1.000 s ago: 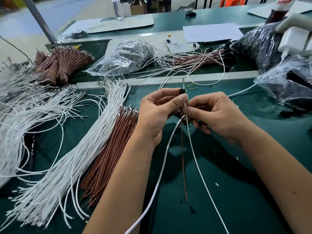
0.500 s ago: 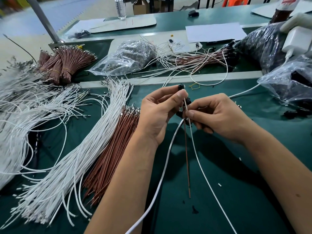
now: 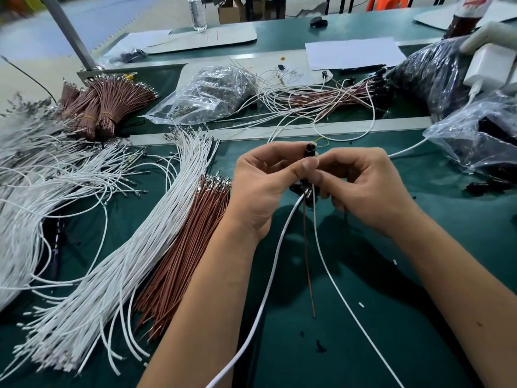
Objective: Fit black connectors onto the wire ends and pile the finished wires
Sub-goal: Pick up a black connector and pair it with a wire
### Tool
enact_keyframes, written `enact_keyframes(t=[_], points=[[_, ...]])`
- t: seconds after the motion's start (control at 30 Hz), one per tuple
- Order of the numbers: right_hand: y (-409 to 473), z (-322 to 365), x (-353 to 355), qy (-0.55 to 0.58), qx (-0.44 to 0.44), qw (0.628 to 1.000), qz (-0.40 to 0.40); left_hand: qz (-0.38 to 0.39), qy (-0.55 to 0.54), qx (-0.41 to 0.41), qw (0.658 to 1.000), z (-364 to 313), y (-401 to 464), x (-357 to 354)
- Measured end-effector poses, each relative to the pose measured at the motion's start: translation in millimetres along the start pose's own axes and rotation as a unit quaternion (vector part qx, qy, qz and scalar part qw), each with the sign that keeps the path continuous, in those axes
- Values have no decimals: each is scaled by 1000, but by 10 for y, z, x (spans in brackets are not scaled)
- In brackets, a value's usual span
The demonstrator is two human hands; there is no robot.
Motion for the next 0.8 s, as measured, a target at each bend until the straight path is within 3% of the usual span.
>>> enact_keyframes(t=[0.23,0.47,0.8], points=[[10,69,42,1,91,996,-20,68,29,-76,994,-102,6,-65],[-1,120,78,-64,152,984,-69,86,21,-100,991,-134,2,-82],[-32,180,71,-100,164,978,-86,100,-8,-101,990,-119,1,-94]])
Point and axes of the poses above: each hand's wrist, its own y-axis towards the middle knuckle, its own x-axis out of the back of the hand, z = x × y, the point moved 6 cm from there along y, towards the middle knuckle, and after that the axes turned 7 degrees about -x, right-handed, at the moved point
